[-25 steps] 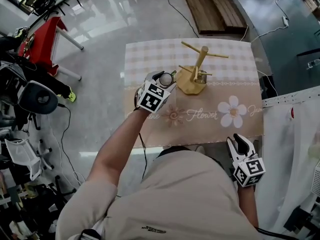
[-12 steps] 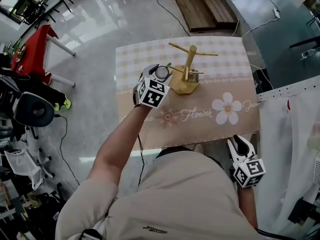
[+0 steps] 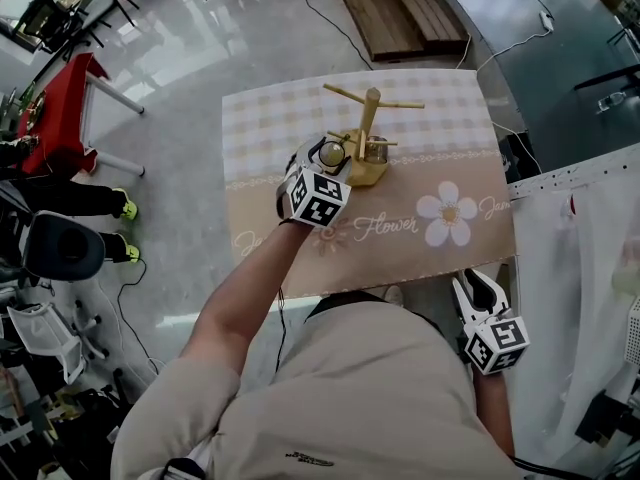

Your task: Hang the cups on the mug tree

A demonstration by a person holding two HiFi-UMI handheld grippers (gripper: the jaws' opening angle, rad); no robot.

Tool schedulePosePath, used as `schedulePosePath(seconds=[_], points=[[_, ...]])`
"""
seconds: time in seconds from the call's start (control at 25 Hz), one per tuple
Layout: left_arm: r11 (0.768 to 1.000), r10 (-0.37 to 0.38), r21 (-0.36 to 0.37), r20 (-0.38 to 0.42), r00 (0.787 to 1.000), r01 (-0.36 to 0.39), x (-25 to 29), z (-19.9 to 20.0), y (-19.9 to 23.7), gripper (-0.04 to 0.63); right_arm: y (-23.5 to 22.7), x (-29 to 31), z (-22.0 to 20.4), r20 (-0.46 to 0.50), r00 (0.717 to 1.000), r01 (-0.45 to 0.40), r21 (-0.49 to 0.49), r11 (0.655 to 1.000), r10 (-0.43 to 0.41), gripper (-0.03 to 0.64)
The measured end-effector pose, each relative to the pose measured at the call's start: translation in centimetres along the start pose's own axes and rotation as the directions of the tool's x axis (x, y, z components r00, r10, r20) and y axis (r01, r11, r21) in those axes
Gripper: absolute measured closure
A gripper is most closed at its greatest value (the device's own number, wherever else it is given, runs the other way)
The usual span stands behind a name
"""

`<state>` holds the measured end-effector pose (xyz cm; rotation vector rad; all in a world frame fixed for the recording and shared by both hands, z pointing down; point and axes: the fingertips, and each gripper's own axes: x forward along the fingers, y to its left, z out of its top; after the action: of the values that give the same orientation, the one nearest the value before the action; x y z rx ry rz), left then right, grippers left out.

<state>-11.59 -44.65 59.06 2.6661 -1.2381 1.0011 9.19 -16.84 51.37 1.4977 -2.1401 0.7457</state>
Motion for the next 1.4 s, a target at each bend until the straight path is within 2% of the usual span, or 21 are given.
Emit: schedulePosePath(seconds=[0.2, 0.44, 0.68, 1.0, 1.2, 1.4], points=[[1.0, 0.012, 0.006, -0.004, 1.0, -0.012, 0.9, -0.2, -1.4, 0.322, -0.6, -0.4, -0.1, 0.003, 1.0, 0.002, 0.0, 1.0, -0.002, 0.485], [0.999, 0.032, -0.028, -0.037, 0.999, -0.033, 1.7, -1.2, -1.7, 0.322, -1.7, -1.3, -0.4, 0.008, 1.0, 0.001, 0.002, 1.0, -0.001, 0.485], [0.997, 0.071, -0.033, -0.063, 0.995, -0.073, 1.9, -1.4, -1.9, 0.322, -3.0, -1.9, -0.9, 0.021, 1.0, -0.023, -0.001, 1.0, 0.023, 0.485], [0.989, 0.113, -0.082, -0.103, 0.988, -0.121, 0.7, -1.8, -2.2, 0.322, -5.0, -2.9, -1.1, 0.037, 0.997, -0.064, -0.016, 0.998, 0.065, 0.485], [0.978, 0.12, -0.159, -0.112, 0.986, -0.137, -1.7, -2.0, -3.2, 0.322, -6.0, -3.3, -1.4, 0.04, 0.994, -0.104, -0.025, 0.994, 0.105, 0.485], [0.946, 0.057, -0.314, -0.082, 0.995, -0.08, -5.4, -2.0, -6.2, 0.322, -6.5, -3.5, -1.4, 0.056, 0.983, -0.173, -0.057, 0.983, 0.176, 0.488]])
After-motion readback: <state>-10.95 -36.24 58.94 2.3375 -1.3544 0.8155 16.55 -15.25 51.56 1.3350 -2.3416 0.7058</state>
